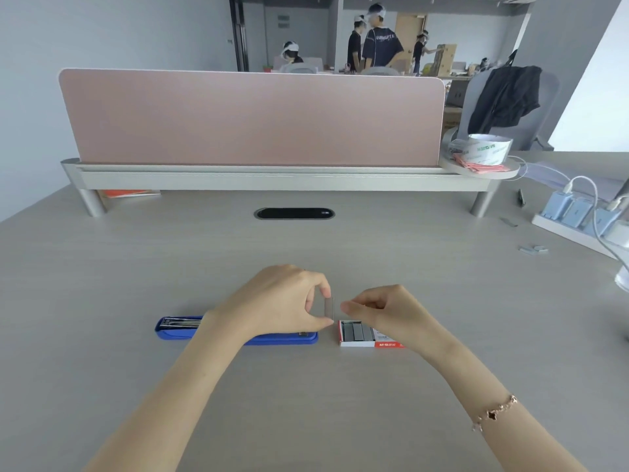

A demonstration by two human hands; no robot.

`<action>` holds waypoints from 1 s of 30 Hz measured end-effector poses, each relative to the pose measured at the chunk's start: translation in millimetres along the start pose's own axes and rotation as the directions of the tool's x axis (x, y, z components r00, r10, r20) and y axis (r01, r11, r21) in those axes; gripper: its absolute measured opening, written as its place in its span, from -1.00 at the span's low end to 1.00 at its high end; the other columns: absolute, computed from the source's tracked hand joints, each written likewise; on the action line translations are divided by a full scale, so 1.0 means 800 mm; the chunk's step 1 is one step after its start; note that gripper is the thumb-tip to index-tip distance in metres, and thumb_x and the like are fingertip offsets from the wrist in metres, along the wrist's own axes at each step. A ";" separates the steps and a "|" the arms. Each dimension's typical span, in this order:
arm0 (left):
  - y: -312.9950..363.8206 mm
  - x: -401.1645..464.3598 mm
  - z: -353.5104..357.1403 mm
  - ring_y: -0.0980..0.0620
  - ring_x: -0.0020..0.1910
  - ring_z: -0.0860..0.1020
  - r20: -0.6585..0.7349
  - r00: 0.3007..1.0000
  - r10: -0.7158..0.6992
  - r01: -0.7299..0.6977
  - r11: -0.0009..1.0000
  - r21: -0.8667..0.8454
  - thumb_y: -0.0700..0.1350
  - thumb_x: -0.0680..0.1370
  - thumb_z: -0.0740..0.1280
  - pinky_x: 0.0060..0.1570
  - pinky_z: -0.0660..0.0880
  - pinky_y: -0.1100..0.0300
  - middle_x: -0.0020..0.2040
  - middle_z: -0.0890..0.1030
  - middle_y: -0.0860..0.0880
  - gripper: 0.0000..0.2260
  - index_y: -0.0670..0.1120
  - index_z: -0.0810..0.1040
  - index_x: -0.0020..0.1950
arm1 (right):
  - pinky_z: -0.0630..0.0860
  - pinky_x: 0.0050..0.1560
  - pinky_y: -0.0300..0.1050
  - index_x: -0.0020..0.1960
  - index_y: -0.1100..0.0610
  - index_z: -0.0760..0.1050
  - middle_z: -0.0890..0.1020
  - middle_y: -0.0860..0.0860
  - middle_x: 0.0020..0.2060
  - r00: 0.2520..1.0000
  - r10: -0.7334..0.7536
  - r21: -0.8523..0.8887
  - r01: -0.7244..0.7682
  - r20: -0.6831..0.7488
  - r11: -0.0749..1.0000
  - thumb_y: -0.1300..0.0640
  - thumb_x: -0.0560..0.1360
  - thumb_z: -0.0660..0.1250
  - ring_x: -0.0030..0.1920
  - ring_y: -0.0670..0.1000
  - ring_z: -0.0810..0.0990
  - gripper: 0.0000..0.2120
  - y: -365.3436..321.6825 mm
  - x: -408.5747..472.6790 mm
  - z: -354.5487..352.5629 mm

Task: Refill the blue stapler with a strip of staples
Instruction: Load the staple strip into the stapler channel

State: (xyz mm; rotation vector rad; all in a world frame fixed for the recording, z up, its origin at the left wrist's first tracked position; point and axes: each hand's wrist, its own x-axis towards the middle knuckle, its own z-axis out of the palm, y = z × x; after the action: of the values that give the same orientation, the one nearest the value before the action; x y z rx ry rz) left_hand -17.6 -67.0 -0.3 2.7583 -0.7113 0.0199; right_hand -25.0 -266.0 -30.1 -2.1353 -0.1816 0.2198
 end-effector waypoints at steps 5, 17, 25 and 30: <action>-0.001 -0.008 -0.003 0.26 -0.40 0.40 -0.014 1.000 0.006 -0.005 0.999 0.043 0.19 0.40 0.40 -0.42 0.23 0.30 -0.42 0.46 0.14 -0.73 0.14 0.54 0.04 | 0.29 -0.15 -0.14 -0.23 0.01 0.67 0.52 -0.01 -0.26 0.990 0.108 0.055 -0.113 0.095 0.992 -0.10 0.35 0.42 -0.21 -0.05 0.40 -0.81 -0.014 0.002 0.013; -0.013 -0.025 0.000 0.04 -0.26 0.44 0.049 0.998 0.026 -0.031 0.993 0.112 0.03 0.45 0.40 -0.42 0.24 0.26 -0.30 0.47 0.12 -0.71 0.08 0.49 0.15 | 0.10 -0.58 -0.29 -0.48 0.00 0.54 0.20 -0.11 -0.63 0.963 0.202 -0.111 -0.184 0.177 0.977 0.06 0.37 0.40 -0.58 -0.09 0.16 -0.76 -0.036 0.010 0.033; -0.024 -0.031 -0.004 0.03 -0.26 0.38 -0.018 0.997 0.079 -0.077 0.991 0.110 -0.07 0.52 0.36 -0.41 0.21 0.22 -0.27 0.40 0.10 -0.82 0.07 0.56 0.11 | 0.11 -0.38 -0.13 -0.38 -0.04 0.63 0.16 -0.03 -0.48 0.954 0.183 -0.172 -0.144 0.239 0.975 -0.04 0.31 0.40 -0.42 0.02 0.14 -0.87 -0.051 0.021 0.040; -0.038 -0.036 -0.002 0.03 -0.28 0.36 0.008 0.997 0.075 -0.076 0.991 0.107 0.04 0.49 0.40 -0.43 0.15 0.31 -0.38 0.30 0.14 -0.84 0.03 0.61 0.02 | 0.19 -0.37 -0.23 -0.23 0.00 0.67 0.35 -0.05 -0.51 0.939 0.166 -0.209 -0.105 0.302 0.972 -0.15 0.30 0.40 -0.42 -0.01 0.26 -0.76 -0.053 0.024 0.045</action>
State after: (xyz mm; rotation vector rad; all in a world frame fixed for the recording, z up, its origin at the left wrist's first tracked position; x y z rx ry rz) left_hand -28.1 -27.7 -9.3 2.8319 -0.8391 0.0703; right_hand -16.3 -209.9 -15.1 -2.2942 -0.2496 0.6537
